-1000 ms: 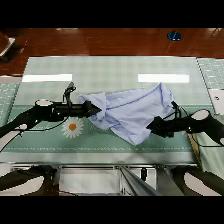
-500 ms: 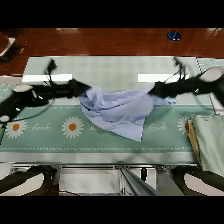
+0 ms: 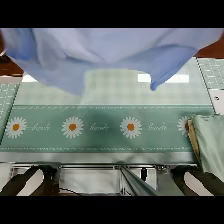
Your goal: Fold the shirts.
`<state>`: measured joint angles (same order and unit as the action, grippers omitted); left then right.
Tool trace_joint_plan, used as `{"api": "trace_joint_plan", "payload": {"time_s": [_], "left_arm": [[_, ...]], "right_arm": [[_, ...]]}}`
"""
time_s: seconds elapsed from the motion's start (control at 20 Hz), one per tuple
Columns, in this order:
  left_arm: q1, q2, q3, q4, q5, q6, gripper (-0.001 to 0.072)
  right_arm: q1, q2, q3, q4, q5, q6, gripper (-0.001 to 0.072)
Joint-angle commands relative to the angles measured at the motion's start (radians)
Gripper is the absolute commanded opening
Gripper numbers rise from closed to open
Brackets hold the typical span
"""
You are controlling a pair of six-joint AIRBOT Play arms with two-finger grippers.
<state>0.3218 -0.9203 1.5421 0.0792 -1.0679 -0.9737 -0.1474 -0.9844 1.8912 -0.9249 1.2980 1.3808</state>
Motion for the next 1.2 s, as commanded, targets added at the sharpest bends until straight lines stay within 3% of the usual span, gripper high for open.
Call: {"api": "trace_joint_plan", "payload": {"time_s": [0.0, 0.15, 0.3, 0.5, 0.7, 0.8, 0.95, 1.15], "left_arm": [[0.142, 0.183, 0.103, 0.134, 0.034, -0.032, 0.0026], [0.262, 0.328, 0.103, 0.345, 0.038, -0.100, 0.0026], [0.288, 0.425, 0.102, 0.550, 0.033, -0.172, 0.0026], [0.259, 0.456, 0.037, 0.621, -0.058, -0.193, 0.0026], [0.236, 0.420, -0.231, 0.619, -0.164, -0.313, 0.0026], [0.203, 0.372, -0.389, 0.613, -0.167, -0.314, 0.0026], [0.058, 0.233, -0.598, 0.602, -0.067, -0.267, 0.0026], [-0.179, -0.058, -0.653, 0.602, 0.250, -0.205, 0.0026]], "right_arm": [[-0.014, 0.172, 0.062, -0.185, 0.007, 0.034, 0.0016], [-0.014, 0.273, 0.062, -0.294, 0.064, 0.068, 0.0016], [-0.013, 0.324, 0.057, -0.357, 0.175, 0.098, 0.0016], [-0.013, 0.387, -0.066, -0.382, 0.209, 0.120, 0.0016], [-0.013, 0.405, -0.354, -0.402, 0.206, 0.131, 0.0015], [-0.013, 0.373, -0.520, -0.393, 0.133, 0.130, 0.0015], [-0.014, 0.222, -0.684, -0.340, -0.005, 0.120, 0.0014], [-0.014, -0.100, -0.695, -0.150, -0.232, 0.047, 0.0015]]}}
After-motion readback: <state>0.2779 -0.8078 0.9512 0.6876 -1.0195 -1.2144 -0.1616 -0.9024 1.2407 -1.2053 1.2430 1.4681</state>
